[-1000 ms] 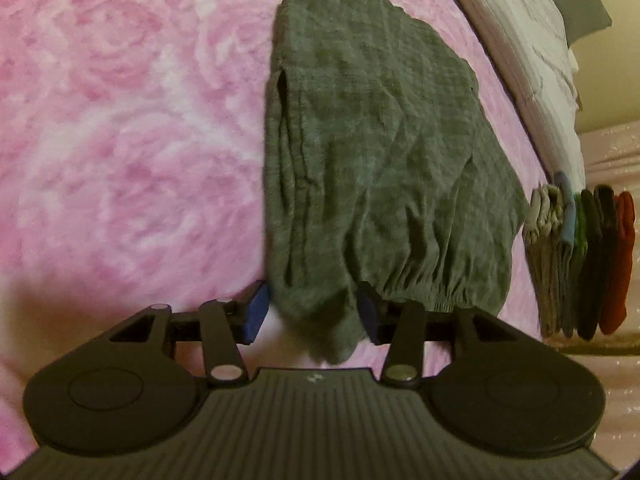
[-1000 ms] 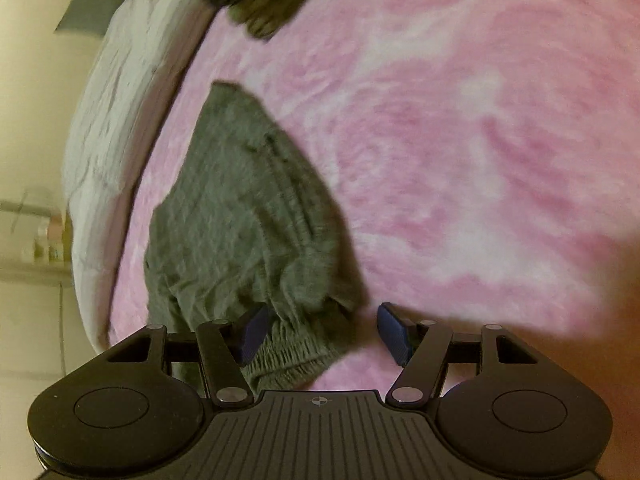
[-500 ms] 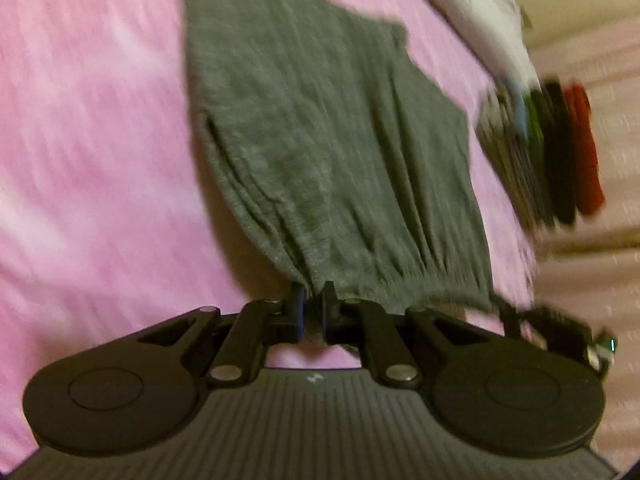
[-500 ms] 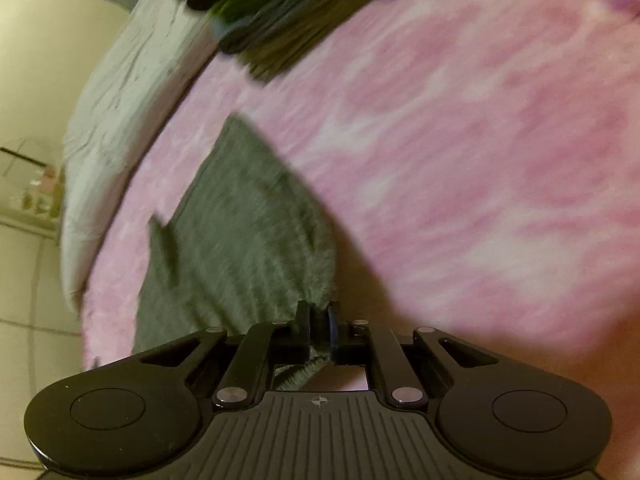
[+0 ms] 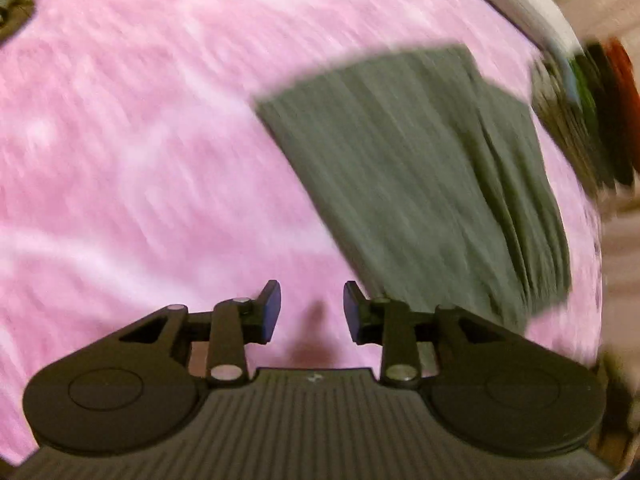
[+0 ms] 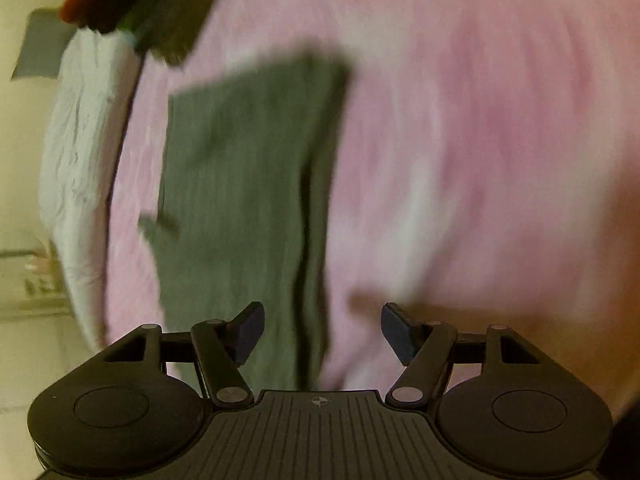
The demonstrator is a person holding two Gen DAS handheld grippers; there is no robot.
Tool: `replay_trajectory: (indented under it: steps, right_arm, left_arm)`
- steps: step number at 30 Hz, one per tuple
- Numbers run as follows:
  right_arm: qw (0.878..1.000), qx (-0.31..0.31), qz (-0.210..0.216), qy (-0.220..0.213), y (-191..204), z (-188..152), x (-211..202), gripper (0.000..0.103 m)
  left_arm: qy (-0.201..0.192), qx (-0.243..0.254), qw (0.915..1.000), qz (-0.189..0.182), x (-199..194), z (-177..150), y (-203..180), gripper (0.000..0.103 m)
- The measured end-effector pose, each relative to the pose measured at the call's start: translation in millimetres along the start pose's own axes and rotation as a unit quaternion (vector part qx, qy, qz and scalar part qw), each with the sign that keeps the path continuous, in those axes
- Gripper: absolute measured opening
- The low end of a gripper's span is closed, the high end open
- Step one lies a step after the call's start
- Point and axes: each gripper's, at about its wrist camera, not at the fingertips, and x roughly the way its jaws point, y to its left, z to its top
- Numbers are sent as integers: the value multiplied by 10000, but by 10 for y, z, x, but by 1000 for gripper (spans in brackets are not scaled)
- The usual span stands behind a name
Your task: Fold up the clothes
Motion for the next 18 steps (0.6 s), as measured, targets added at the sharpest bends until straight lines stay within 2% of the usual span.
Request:
replay_trajectory:
  steps: [3,5,8,9,10,11,12,13,15,18]
  right_arm:
    - [9988,461,147,-13,-28,-376,90,68]
    - [9983,542,161,-167,-9,-483,158,68]
    - [9975,518,130,-473,39,-558,263,68]
    - [9971,500,109,-568,53,-568,299,68]
    - [9969,458,46,-636,67,-558,335,45]
    - [9970,403,-69,-664,87,-562,358,27]
    - [9971,353,-175,-657,93,-568,365,15]
    - [9971,327,-184,-657,82,-572,351,9]
    - [9973,253,-177,-664,33,-574,248,8]
    - [9979,139,-181,-599,-54,-511,15,7]
  left_arm:
    - [-93,-156,9998,-113,57,377,154,38]
    - [-104,-131,9997,-198,135,567,217,43]
    - [15,-22,9997,-254,394,774,208,42]
    - [56,31,9998,-175,498,832,188,36]
    - [71,58,9999,-102,567,870,175,33]
    - [35,127,9999,-46,586,881,161,22]
    - [4,236,9997,2,573,874,155,0]
    - [0,347,9994,32,546,856,161,1]
    - [27,539,9985,85,477,809,184,0]
    - [328,696,9970,120,269,580,273,0]
